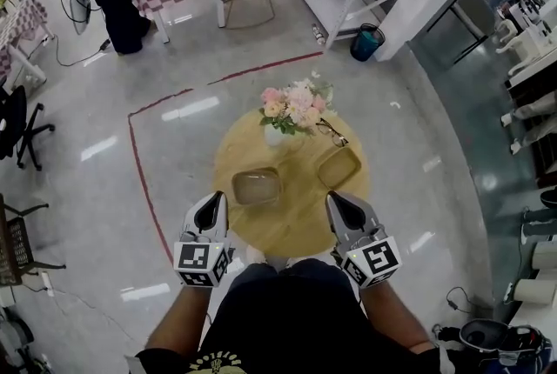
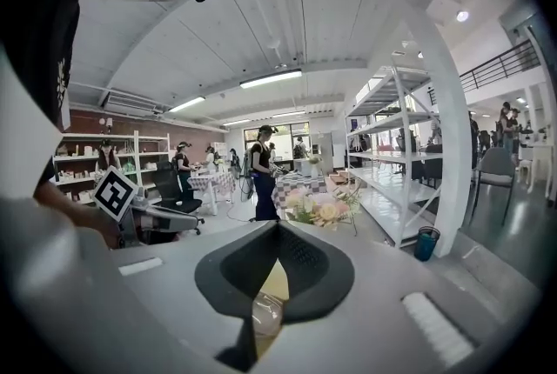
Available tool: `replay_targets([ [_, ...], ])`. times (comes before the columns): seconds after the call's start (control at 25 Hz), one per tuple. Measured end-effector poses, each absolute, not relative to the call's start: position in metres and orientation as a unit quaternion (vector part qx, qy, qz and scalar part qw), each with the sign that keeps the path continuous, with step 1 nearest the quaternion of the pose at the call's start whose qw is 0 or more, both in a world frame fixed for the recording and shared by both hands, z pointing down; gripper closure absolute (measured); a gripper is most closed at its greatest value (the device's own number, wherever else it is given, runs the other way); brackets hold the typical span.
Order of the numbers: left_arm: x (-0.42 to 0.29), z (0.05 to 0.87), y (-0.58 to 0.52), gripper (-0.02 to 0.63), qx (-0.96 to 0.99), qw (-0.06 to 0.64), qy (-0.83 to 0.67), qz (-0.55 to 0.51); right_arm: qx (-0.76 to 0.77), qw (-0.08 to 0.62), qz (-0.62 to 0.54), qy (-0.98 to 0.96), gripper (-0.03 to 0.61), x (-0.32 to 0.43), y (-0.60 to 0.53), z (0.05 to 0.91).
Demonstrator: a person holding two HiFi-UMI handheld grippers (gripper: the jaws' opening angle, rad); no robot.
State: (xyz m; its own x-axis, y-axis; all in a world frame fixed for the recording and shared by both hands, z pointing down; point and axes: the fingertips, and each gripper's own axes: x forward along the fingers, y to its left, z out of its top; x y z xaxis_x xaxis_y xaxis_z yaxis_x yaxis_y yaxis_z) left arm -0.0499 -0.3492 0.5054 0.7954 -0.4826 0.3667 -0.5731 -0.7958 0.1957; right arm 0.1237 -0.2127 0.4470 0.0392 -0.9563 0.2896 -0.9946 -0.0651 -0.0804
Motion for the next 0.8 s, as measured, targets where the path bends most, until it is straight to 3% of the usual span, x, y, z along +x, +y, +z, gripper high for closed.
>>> replay_targets([
  [0.8, 0.000, 0.482, -0.313, 0.612, 0.917, 0.132, -0.344, 0.151, 0.658, 0.047, 0.131, -0.740, 0.580, 0.176, -0.215, 0.445],
])
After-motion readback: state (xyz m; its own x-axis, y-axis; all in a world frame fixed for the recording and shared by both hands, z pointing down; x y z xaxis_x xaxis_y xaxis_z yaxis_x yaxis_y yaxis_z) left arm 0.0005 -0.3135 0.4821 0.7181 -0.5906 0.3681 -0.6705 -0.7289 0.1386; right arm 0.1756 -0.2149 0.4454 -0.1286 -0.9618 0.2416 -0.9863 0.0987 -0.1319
